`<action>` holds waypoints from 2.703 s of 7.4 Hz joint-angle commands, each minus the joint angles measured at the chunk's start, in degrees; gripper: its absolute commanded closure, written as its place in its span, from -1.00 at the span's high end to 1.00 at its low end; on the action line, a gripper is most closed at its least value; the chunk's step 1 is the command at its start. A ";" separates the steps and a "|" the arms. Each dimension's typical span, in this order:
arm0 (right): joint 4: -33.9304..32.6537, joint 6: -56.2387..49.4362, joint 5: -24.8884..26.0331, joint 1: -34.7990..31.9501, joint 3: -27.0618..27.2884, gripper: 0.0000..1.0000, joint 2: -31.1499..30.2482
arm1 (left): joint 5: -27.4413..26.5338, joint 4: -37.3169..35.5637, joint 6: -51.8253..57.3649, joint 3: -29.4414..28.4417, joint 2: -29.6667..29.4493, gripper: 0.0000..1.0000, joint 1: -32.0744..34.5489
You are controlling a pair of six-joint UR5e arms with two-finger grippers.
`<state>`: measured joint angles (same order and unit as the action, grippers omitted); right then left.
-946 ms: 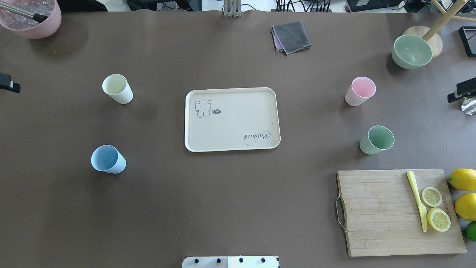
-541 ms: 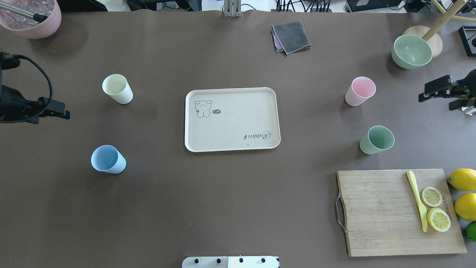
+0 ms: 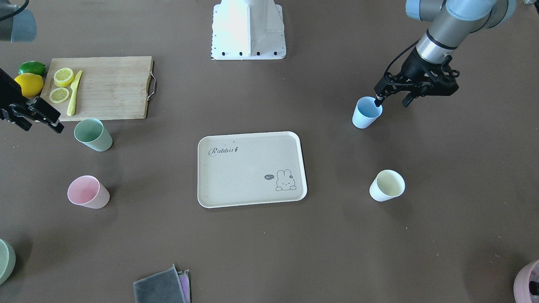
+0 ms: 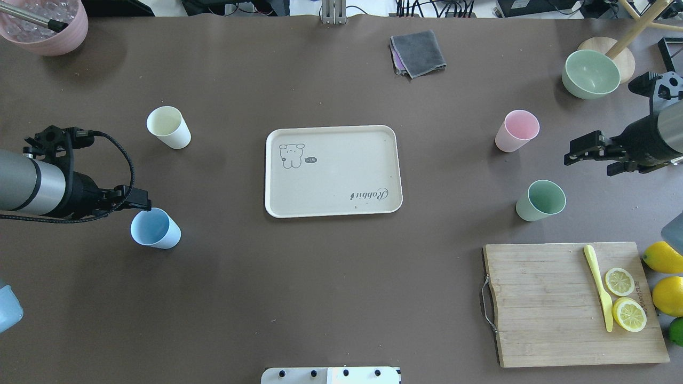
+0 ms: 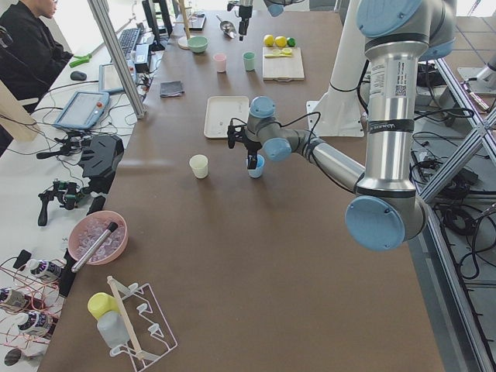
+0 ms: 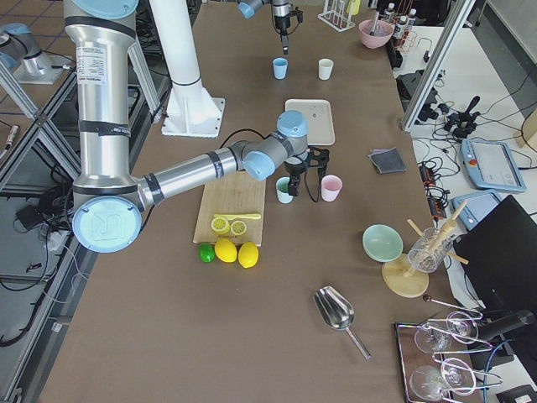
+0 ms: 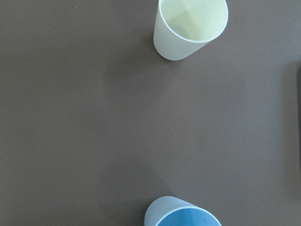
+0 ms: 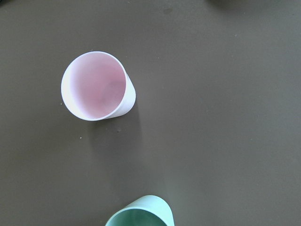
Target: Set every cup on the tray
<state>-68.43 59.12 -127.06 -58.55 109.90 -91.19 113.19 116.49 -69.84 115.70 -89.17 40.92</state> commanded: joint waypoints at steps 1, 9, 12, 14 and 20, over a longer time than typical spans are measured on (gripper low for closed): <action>0.41 0.29 -0.29 0.89 -0.04 1.00 -0.30 | -1.13 0.05 -0.21 -0.65 0.39 0.92 -1.54; 0.41 0.12 0.23 0.81 -0.48 1.00 -0.39 | -1.22 8.05 -0.12 -7.25 0.75 -0.99 -4.71; 0.41 0.12 0.23 0.89 -0.30 1.00 -0.31 | -0.17 7.69 -0.56 -4.44 0.66 -1.00 -1.19; 0.41 -0.58 0.58 0.89 -0.39 1.00 -0.22 | 5.44 7.35 -5.18 -3.56 -2.13 -1.00 1.86; 0.58 -0.58 6.13 6.96 -3.91 1.00 -0.30 | 2.48 -15.49 -16.54 -4.69 -26.83 -1.00 -0.82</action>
<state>-67.93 58.78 -120.62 -51.98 106.31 -90.70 116.80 104.09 -84.17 111.22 -112.57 41.46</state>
